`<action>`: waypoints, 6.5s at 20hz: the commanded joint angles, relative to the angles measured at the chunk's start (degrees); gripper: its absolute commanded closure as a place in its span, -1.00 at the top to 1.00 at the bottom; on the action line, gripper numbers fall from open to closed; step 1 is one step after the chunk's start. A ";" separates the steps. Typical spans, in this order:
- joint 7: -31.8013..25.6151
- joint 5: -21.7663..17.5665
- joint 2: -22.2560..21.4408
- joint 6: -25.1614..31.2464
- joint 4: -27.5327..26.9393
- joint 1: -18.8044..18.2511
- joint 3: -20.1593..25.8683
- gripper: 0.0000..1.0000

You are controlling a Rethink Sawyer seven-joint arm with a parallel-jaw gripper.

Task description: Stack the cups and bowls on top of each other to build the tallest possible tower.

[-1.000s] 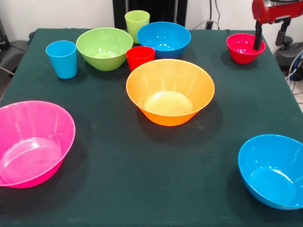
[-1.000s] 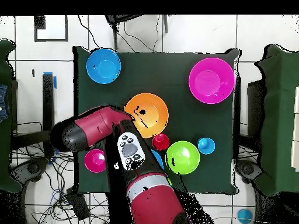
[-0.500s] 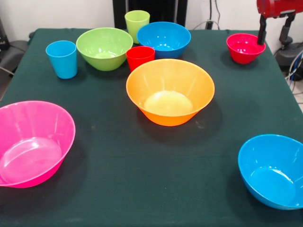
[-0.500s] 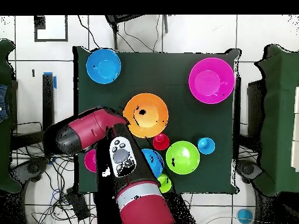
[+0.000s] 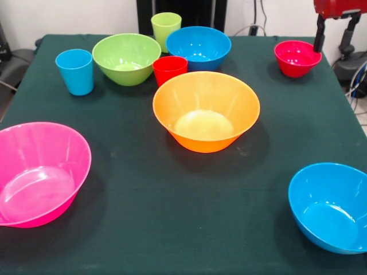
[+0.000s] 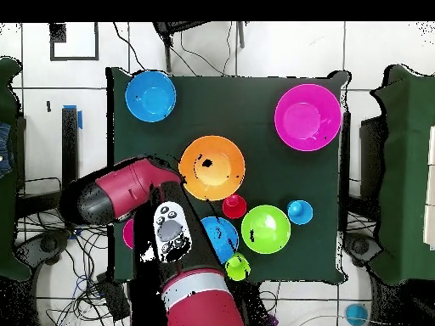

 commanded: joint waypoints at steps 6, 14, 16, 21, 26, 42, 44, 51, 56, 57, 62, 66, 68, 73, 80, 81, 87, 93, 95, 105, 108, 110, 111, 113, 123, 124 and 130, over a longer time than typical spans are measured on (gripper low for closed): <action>0.41 2.80 9.56 13.55 -17.06 -0.48 0.53 1.00; -5.77 1.85 16.65 19.32 -30.98 -1.08 3.03 1.00; -6.93 1.37 18.55 20.20 -34.93 -0.92 3.63 1.00; -10.40 0.34 23.44 21.55 -44.26 -0.90 5.44 1.00; -13.95 0.38 27.33 24.32 -51.63 -1.20 7.45 1.00; -16.13 0.03 28.12 20.71 -50.87 -3.74 8.94 1.00; -15.54 0.03 27.94 20.55 -50.35 -4.19 8.82 1.00; -15.65 -1.24 27.39 20.67 -49.31 -4.78 7.74 1.00; -17.13 -1.61 27.89 21.76 -50.55 -5.22 8.13 1.00; -17.51 -1.84 27.98 21.94 -50.80 -5.25 8.13 1.00; -18.21 -2.22 27.57 23.14 -50.69 -5.27 7.93 1.00; -17.08 -1.78 25.54 25.94 -49.14 -4.69 7.21 1.00; -14.93 -1.24 24.21 26.60 -47.70 -4.19 6.61 1.00; -10.15 -0.58 22.90 27.64 -46.56 -2.95 5.63 1.00; -10.88 -1.01 22.50 27.53 -45.77 -3.30 5.90 1.00; -11.28 -1.12 22.68 27.50 -46.02 -3.41 6.05 1.00; -11.15 -1.00 22.08 26.33 -44.18 -4.30 6.00 1.00; -12.94 -1.56 22.25 26.27 -44.34 -5.26 6.09 1.00; -14.32 -1.93 22.56 26.75 -45.00 -5.50 6.28 1.00; -19.12 -2.49 25.00 28.69 -48.93 -7.23 7.85 1.00; -19.67 -2.72 25.21 29.37 -49.39 -7.49 7.91 1.00; -20.55 -3.07 25.36 29.70 -49.74 -7.69 8.05 1.00; -21.10 -3.30 25.47 29.77 -49.96 -7.82 8.14 1.00; -21.34 -3.37 25.58 29.77 -50.09 -8.01 8.27 1.00; -24.03 -3.06 26.71 29.77 -51.38 -8.78 9.33 1.00; -24.46 -3.00 26.65 29.50 -51.10 -8.92 9.44 1.00; -24.97 -2.67 26.99 28.52 -51.11 -9.32 9.42 1.00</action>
